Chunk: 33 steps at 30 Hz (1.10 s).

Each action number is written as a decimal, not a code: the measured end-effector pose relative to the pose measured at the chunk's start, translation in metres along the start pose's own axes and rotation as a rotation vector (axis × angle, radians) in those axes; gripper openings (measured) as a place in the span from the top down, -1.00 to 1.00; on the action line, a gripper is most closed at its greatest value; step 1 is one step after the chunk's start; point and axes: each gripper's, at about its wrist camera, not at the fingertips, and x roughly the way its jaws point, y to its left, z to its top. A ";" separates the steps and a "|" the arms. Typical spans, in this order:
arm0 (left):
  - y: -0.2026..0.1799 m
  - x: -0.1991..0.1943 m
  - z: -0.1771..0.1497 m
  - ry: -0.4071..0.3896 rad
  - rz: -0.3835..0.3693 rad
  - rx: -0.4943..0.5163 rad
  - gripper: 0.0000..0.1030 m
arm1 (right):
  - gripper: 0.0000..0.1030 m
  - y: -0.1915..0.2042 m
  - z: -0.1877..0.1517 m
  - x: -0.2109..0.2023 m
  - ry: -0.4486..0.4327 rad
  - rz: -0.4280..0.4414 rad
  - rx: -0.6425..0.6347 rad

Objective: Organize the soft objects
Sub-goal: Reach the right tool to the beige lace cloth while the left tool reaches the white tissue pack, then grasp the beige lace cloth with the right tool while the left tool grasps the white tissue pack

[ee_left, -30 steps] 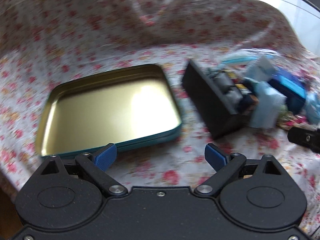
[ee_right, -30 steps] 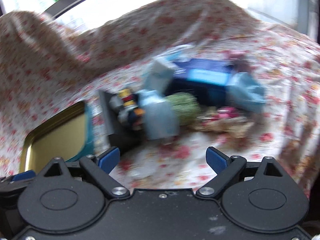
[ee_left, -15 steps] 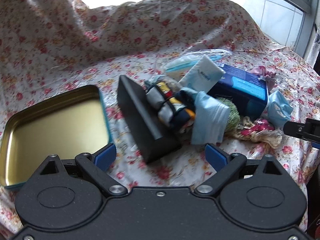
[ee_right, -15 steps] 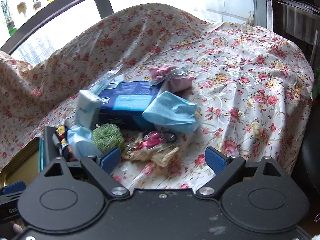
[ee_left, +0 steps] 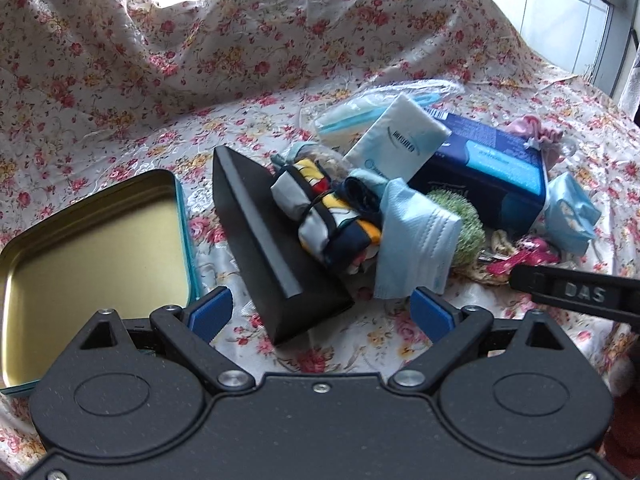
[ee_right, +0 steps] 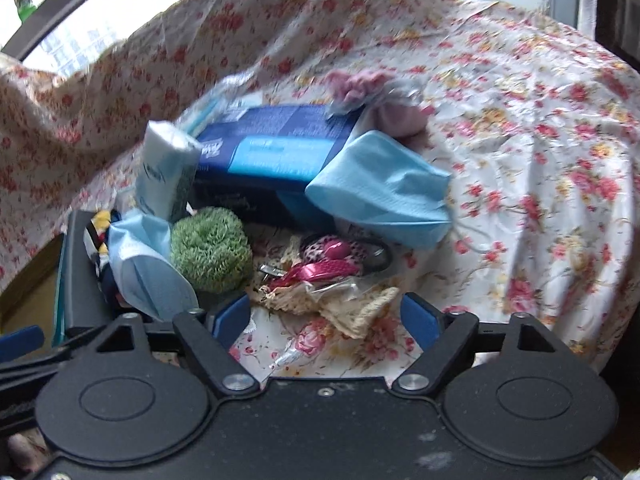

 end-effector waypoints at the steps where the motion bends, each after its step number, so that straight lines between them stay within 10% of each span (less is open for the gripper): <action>1: 0.001 0.000 -0.001 0.002 0.003 0.002 -0.80 | -0.52 0.002 0.000 0.005 0.008 -0.001 -0.006; 18: 0.001 -0.005 0.017 -0.046 -0.035 0.013 -0.80 | 0.24 0.015 0.009 0.026 0.055 0.015 -0.062; 25: -0.008 -0.004 0.046 -0.129 -0.035 0.059 -0.80 | 0.24 0.014 0.001 0.017 0.073 0.053 -0.059; 28: -0.014 0.004 0.058 -0.129 -0.048 0.100 -0.81 | 0.20 0.011 -0.003 0.018 0.082 0.050 -0.051; 33: -0.030 0.024 0.070 -0.122 -0.037 0.208 -0.84 | -0.54 0.013 -0.006 0.014 0.035 0.019 -0.061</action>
